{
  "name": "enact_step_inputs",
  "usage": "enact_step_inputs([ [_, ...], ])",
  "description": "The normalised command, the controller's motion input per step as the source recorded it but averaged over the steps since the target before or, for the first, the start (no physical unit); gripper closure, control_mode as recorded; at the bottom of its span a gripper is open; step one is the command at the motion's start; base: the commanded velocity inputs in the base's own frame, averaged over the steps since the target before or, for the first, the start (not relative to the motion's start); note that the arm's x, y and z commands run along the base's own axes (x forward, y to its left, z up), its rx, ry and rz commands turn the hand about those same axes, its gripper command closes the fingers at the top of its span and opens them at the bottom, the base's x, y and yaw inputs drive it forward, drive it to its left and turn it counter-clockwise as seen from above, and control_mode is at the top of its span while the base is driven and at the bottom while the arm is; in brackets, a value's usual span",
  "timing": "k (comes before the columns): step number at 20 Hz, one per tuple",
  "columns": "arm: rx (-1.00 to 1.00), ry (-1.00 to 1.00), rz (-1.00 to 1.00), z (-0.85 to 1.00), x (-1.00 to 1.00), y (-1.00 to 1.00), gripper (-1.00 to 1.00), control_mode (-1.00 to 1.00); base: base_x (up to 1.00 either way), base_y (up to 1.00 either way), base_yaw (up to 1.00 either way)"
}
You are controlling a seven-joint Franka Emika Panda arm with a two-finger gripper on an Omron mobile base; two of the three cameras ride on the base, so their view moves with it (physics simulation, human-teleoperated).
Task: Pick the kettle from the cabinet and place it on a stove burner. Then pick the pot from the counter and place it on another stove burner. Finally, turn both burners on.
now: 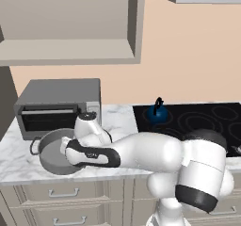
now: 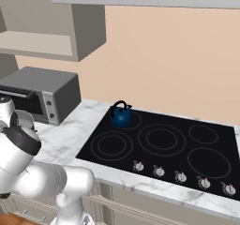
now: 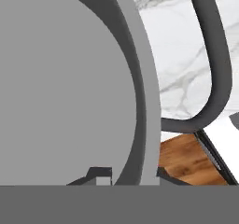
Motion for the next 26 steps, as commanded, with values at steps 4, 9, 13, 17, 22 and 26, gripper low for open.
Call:
enact_step_inputs([
  [4,0.05,0.00,-0.10,0.38,-0.30,-0.28,1.00,-1.00,0.00,0.00,0.00],
  [9,0.04,0.00,-0.09,0.43,-0.18,-0.29,1.00,-1.00,0.00,0.00,0.00],
  [13,0.02,0.00,-0.09,0.37,-0.25,-0.23,1.00,-1.00,0.00,0.00,0.00],
  [17,0.01,0.00,-0.10,0.34,-0.29,-0.22,1.00,-1.00,0.00,0.00,0.00],
  [22,-0.03,0.00,-0.11,0.31,-0.27,-0.20,1.00,-1.00,0.00,0.00,0.00],
  [26,-0.01,0.00,-0.12,0.31,-0.26,-0.27,1.00,-1.00,0.00,0.00,0.00],
])
